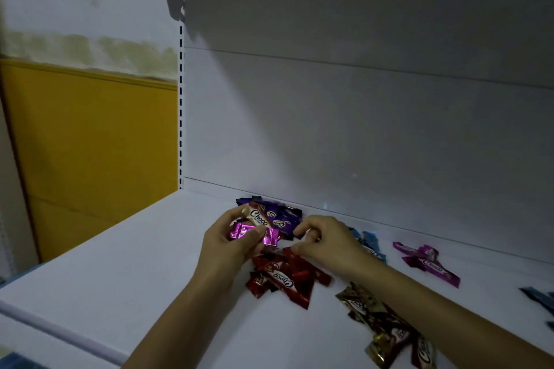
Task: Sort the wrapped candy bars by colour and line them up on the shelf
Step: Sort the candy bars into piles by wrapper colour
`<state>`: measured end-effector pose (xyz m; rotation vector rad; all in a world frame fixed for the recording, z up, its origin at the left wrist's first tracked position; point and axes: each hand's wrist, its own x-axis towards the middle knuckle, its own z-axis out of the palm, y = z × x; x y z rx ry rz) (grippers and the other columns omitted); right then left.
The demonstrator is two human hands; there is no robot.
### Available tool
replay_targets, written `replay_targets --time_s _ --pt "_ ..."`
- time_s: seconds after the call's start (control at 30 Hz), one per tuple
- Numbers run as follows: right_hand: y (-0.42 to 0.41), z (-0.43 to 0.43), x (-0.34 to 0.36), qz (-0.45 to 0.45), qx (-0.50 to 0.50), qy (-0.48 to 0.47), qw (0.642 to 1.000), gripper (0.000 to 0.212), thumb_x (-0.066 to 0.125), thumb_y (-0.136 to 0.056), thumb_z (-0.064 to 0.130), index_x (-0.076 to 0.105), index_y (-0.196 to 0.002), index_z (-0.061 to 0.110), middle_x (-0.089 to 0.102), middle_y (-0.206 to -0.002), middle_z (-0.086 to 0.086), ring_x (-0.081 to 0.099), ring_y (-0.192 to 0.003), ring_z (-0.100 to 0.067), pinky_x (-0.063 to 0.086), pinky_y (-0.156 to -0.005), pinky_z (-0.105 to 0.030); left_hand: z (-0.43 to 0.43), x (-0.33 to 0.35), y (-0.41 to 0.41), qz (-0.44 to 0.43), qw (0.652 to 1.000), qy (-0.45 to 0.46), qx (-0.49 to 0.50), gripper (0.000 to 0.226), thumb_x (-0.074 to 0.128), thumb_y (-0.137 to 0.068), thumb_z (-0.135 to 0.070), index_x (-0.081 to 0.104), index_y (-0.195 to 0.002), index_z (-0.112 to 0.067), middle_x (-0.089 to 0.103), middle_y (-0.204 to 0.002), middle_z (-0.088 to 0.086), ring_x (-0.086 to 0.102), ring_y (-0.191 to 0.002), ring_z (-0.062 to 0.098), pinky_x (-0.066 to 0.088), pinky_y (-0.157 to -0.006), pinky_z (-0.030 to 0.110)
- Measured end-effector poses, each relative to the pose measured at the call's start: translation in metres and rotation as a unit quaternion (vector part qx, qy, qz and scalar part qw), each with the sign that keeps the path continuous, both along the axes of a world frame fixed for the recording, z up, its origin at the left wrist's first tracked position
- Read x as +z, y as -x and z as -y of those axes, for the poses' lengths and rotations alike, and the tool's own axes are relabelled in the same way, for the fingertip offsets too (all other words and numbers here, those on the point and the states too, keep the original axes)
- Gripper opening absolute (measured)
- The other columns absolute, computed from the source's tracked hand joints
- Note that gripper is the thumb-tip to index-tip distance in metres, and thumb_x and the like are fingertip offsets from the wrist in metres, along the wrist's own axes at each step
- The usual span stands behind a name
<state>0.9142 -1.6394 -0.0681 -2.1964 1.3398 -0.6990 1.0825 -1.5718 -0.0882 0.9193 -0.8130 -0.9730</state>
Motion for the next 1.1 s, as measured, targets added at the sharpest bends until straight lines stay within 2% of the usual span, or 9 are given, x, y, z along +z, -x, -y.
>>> replay_targets --time_s 0.13,0.23,0.37,0.47,0.57,0.77,0.93,1.03,1.1 --pt "-0.007 -0.007 0.013 0.18 0.045 -0.052 0.981 0.014 0.062 -0.087 0.04 0.067 -0.082 0.028 0.067 -0.074 0.009 0.06 -0.061 -0.001 0.045 -0.053 -0.016 -0.002 0.002 0.001 -0.001 1.0 -0.001 -0.024 0.033 0.068 -0.079 0.0 0.067 -0.106 -0.019 0.074 -0.089 0.009 0.073 -0.075 0.02 0.055 -0.056 0.021" --pt "-0.009 -0.016 0.023 0.2 0.105 -0.064 0.972 0.009 0.063 -0.089 0.024 0.07 -0.084 0.023 0.069 -0.071 0.014 0.062 -0.067 0.002 0.047 -0.057 -0.01 -0.006 0.003 0.005 0.061 0.997 0.012 -0.052 0.022 0.067 -0.082 -0.001 0.069 -0.099 -0.014 0.075 -0.086 0.005 0.073 -0.073 0.019 0.054 -0.054 0.02" --pt "0.011 -0.026 0.027 0.235 0.04 -0.044 0.97 0.011 0.059 -0.092 0.014 0.067 -0.087 0.01 0.066 -0.079 -0.006 0.061 -0.072 -0.016 0.052 -0.073 -0.029 -0.01 0.001 0.011 0.105 0.989 0.031 -0.1 0.02 0.059 -0.088 -0.001 0.067 -0.103 -0.011 0.076 -0.088 0.003 0.073 -0.077 0.016 0.056 -0.059 0.019" --pt "0.052 -0.038 0.027 0.174 0.034 -0.02 0.984 0.009 0.064 -0.089 0.014 0.071 -0.093 0.01 0.072 -0.08 -0.006 0.066 -0.07 -0.013 0.052 -0.067 -0.021 -0.012 -0.003 0.013 0.131 0.979 0.044 -0.151 0.03 0.054 -0.089 0.003 0.064 -0.112 -0.013 0.075 -0.095 0.0 0.071 -0.089 0.014 0.057 -0.071 0.019" --pt "0.094 -0.05 0.022 0.106 0.002 0.003 0.994 0.005 0.073 -0.081 0.023 0.072 -0.085 0.021 0.074 -0.08 0.004 0.068 -0.072 -0.008 0.053 -0.066 -0.019 -0.013 -0.006 0.014 0.184 0.968 0.059 -0.16 0.041 0.062 -0.084 0.004 0.064 -0.116 -0.022 0.075 -0.086 0.0 0.072 -0.082 0.015 0.057 -0.068 0.019" --pt "0.119 -0.059 0.007 -0.03 -0.04 0.05 0.997 0.017 0.075 -0.077 0.031 0.06 -0.07 0.026 0.063 -0.078 0.011 0.056 -0.081 -0.001 0.039 -0.07 -0.018 -0.016 0.0 0.031 0.211 0.962 0.076 -0.153 0.02 0.074 -0.065 -0.016 0.074 -0.084 -0.021 0.076 -0.086 0.005 0.073 -0.079 0.017 0.055 -0.063 0.019" --pt "0.113 -0.072 0.021 0.223 0.027 -0.021 0.974 0.03 0.062 -0.076 0.045 0.061 -0.085 0.016 0.068 -0.074 0.005 0.065 -0.068 -0.011 0.052 -0.064 -0.021 -0.017 0.007 0.073 0.231 0.952 0.107 -0.17 0.014 0.075 -0.064 -0.022 0.073 -0.078 -0.024 0.072 -0.077 0.003 0.068 -0.066 0.017 0.055 -0.061 0.023" --pt "0.125 -0.073 0.022 0.257 0.056 0.001 0.965 0.005 0.067 -0.082 0.018 0.068 -0.086 0.015 0.072 -0.078 0.003 0.068 -0.068 -0.012 0.052 -0.062 -0.017 -0.011 0.013 0.113 0.201 0.958 0.109 -0.176 0.019 0.07 -0.07 -0.024 0.068 -0.086 -0.013 0.072 -0.077 0.001 0.068 -0.065 0.009 0.052 -0.057 0.017" --pt "0.144 -0.065 0.017 0.313 -0.019 0.058 0.948 0.009 0.064 -0.084 0.006 0.068 -0.082 0.013 0.071 -0.073 0.004 0.067 -0.063 -0.01 0.051 -0.058 -0.016 -0.008 0.013 0.136 0.255 0.949 0.102 -0.155 0.026 0.058 -0.083 -0.035 0.066 -0.103 -0.02 0.072 -0.091 -0.004 0.068 -0.083 0.007 0.056 -0.071 0.021"
